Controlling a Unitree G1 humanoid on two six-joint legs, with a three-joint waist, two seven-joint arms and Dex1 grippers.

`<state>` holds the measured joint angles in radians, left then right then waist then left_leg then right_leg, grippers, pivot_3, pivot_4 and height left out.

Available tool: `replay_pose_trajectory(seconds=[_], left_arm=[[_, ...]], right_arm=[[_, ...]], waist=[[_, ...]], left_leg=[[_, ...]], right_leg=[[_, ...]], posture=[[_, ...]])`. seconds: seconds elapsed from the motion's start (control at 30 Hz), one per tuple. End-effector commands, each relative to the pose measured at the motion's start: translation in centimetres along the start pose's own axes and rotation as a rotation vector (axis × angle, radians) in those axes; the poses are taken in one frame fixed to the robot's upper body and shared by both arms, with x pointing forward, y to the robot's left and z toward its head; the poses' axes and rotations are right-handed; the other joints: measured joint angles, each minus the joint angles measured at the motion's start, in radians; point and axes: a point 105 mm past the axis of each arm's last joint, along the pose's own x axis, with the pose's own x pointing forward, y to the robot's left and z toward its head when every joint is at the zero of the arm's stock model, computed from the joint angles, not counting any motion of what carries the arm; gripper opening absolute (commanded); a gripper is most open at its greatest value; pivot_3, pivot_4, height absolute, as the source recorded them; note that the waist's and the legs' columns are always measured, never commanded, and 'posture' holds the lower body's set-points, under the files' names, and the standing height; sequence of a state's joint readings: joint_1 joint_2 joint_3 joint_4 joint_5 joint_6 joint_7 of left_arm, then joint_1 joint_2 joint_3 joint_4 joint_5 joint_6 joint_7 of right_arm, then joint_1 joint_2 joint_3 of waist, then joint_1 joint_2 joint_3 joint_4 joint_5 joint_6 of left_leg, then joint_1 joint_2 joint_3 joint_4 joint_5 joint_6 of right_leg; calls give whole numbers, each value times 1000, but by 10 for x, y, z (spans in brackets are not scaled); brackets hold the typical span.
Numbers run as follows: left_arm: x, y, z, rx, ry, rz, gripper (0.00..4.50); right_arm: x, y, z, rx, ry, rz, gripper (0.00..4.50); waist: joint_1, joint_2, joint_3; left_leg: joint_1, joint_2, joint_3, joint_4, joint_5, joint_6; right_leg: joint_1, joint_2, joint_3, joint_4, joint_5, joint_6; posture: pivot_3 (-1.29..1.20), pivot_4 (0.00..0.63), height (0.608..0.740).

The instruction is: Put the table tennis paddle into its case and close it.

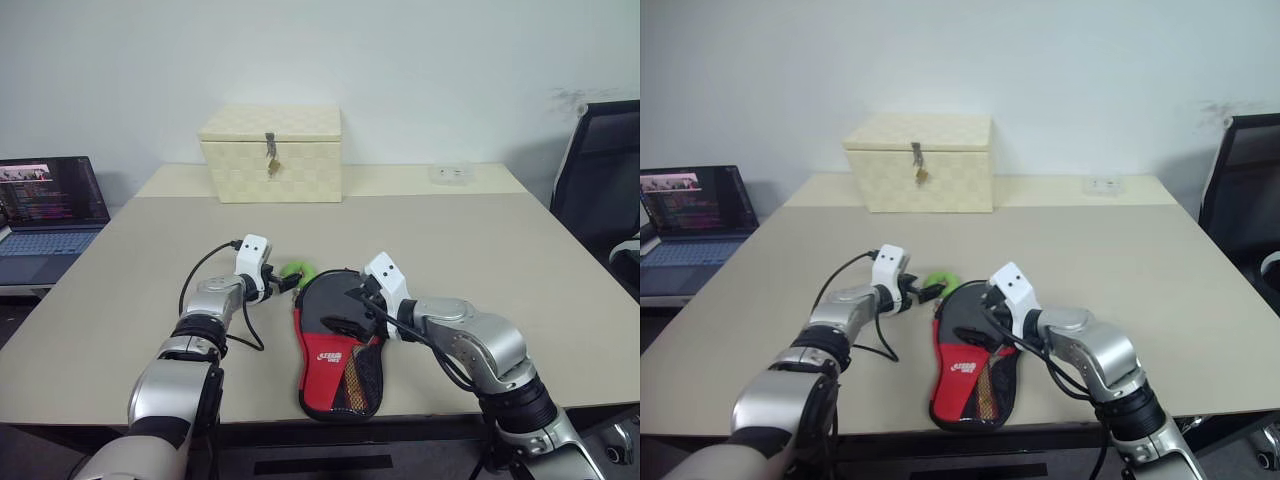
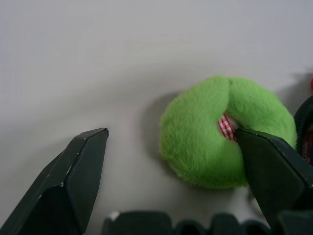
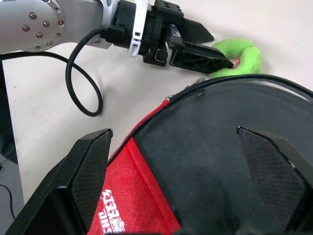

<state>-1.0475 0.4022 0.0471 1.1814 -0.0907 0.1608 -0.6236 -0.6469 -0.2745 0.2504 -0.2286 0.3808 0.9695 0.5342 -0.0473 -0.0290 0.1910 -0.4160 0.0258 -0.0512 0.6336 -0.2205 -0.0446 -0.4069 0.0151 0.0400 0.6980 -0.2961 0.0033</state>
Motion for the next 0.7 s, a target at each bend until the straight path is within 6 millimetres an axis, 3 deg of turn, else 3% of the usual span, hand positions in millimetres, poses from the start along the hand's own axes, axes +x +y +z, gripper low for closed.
replay_pose_trajectory(seconds=[0.03, 0.13, 0.4, 0.53, 0.57, 0.7], left_arm=[[5, -8, 2, 25, 10, -29, 4486], [6, -10, 4, 23, 5, -41, 4486], [6, -11, 2, 17, 5, -44, 1767], [6, -12, 1, 15, 5, -45, 298], [7, -12, 1, 15, 5, -45, 22], [7, -13, -1, 19, 8, -47, 22]], right_arm=[[-2, 1, 10, -24, -46, -2, 4500], [-3, 0, 10, -22, -45, -9, 4500], [6, -3, 11, -19, -67, -32, 4500], [19, -5, -3, -1, -27, -39, 4500], [25, -7, -14, 11, 11, -44, 4500], [37, -15, -53, 12, 134, -79, 4500]], waist=[[2, 0, 0], [5, 0, 0], [6, 0, 0], [5, 0, 0], [5, 0, 0], [3, 0, 0]], left_leg=[[0, 0, 0, 0, 0, 0], [0, 0, 0, 1, 0, 0], [0, 0, 0, 1, 0, 0], [1, 0, 0, 2, 0, 0], [1, 0, 0, 3, 0, 0], [1, 0, 0, 4, 0, 0]], right_leg=[[0, 0, 0, 0, 0, 0], [0, 0, 0, 0, 0, 0], [0, 0, 0, 1, 0, 0], [0, 0, 0, 2, 0, 0], [0, 0, 0, 2, 0, 0], [0, 0, 0, 4, 0, 0]], posture=[[0, 150, 740], [0, 150, 740], [0, 150, 740], [0, 150, 740], [0, 150, 740], [0, 150, 740]])
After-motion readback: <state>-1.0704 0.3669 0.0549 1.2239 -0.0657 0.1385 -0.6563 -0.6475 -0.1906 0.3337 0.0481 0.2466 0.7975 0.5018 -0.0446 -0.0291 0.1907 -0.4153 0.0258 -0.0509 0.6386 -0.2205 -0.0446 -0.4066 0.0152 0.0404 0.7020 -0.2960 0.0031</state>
